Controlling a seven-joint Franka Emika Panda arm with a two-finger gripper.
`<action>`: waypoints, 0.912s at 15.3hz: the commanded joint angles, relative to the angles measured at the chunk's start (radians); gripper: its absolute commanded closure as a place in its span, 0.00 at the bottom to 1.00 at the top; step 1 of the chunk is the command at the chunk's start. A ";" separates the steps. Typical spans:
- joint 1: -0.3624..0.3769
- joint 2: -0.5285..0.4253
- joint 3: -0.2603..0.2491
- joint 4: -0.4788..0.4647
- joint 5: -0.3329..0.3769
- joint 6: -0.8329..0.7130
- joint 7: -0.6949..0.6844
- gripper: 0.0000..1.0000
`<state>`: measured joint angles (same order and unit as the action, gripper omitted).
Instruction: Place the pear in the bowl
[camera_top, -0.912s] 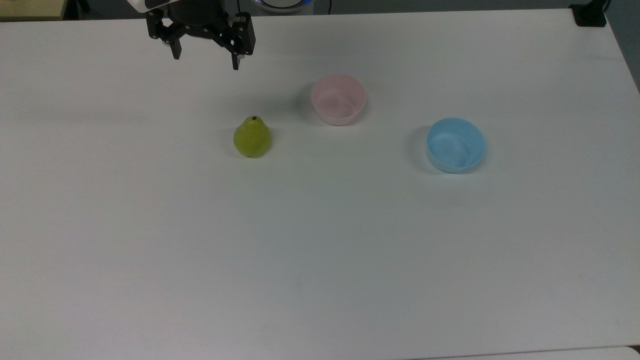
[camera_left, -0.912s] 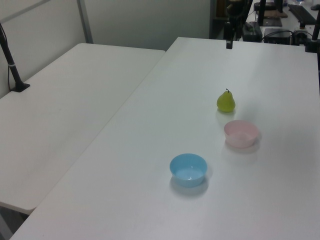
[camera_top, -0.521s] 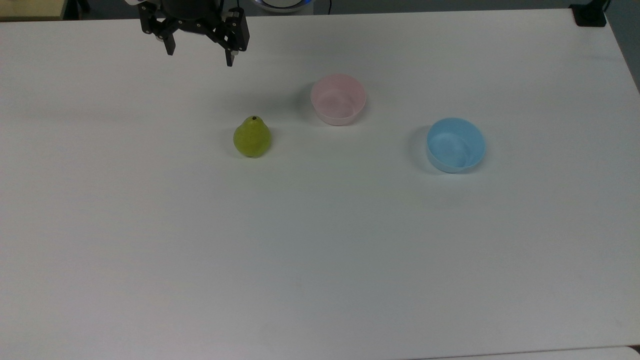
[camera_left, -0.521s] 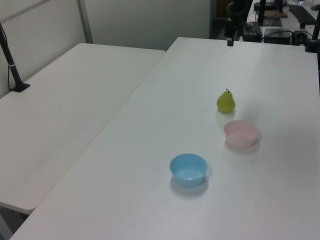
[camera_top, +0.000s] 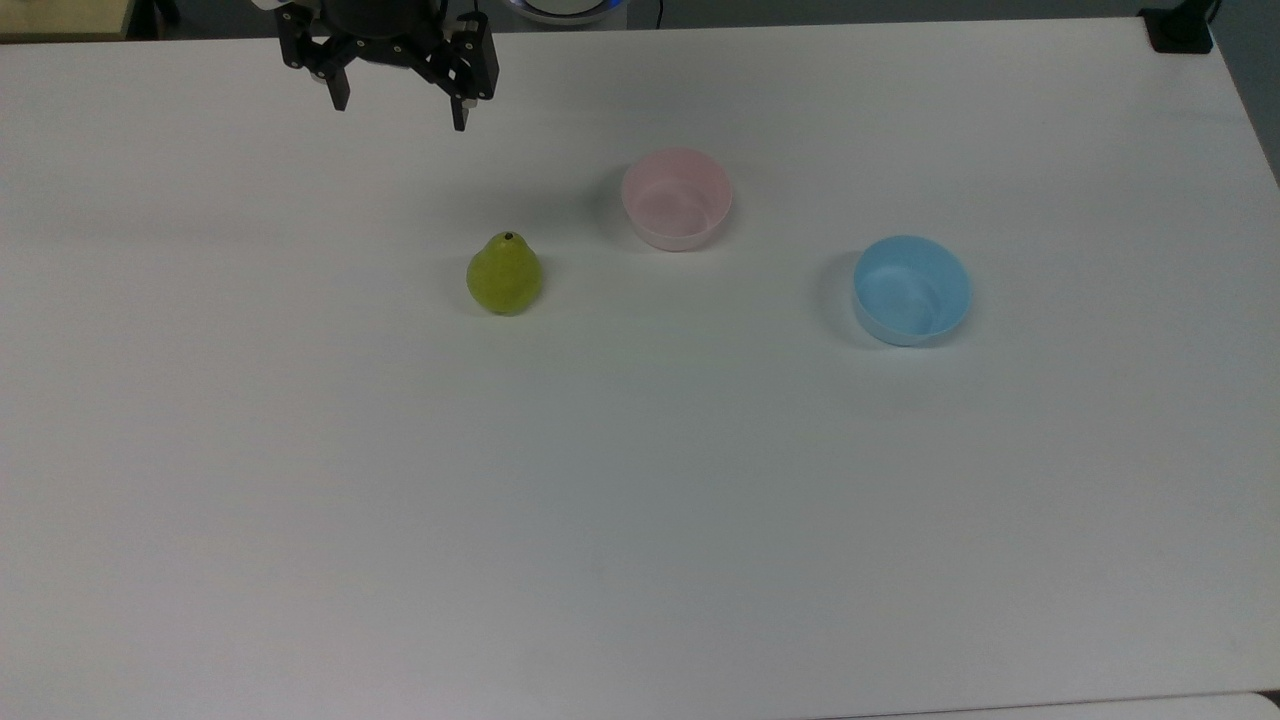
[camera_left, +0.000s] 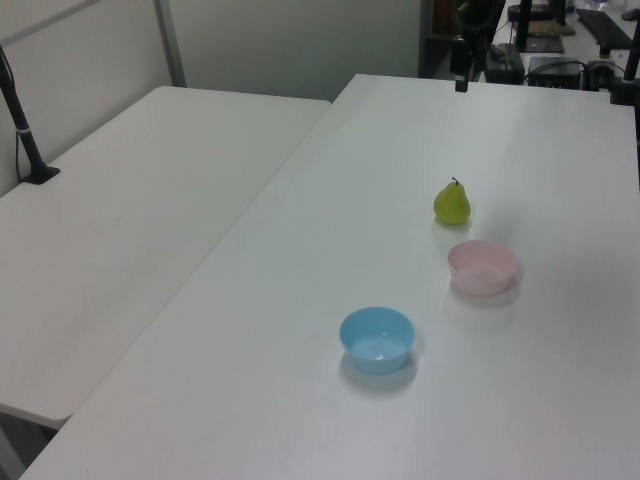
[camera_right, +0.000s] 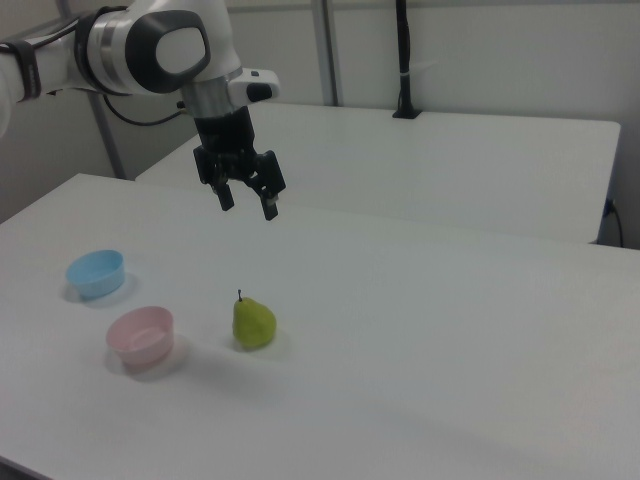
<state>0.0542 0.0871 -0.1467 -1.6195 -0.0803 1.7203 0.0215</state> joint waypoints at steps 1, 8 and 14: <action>0.057 -0.004 -0.046 -0.036 0.004 -0.004 -0.038 0.00; 0.120 0.109 -0.093 -0.104 -0.009 0.056 -0.124 0.00; 0.170 0.213 -0.093 -0.149 -0.013 0.159 -0.112 0.00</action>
<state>0.1809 0.2687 -0.2150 -1.7518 -0.0811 1.8337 -0.0777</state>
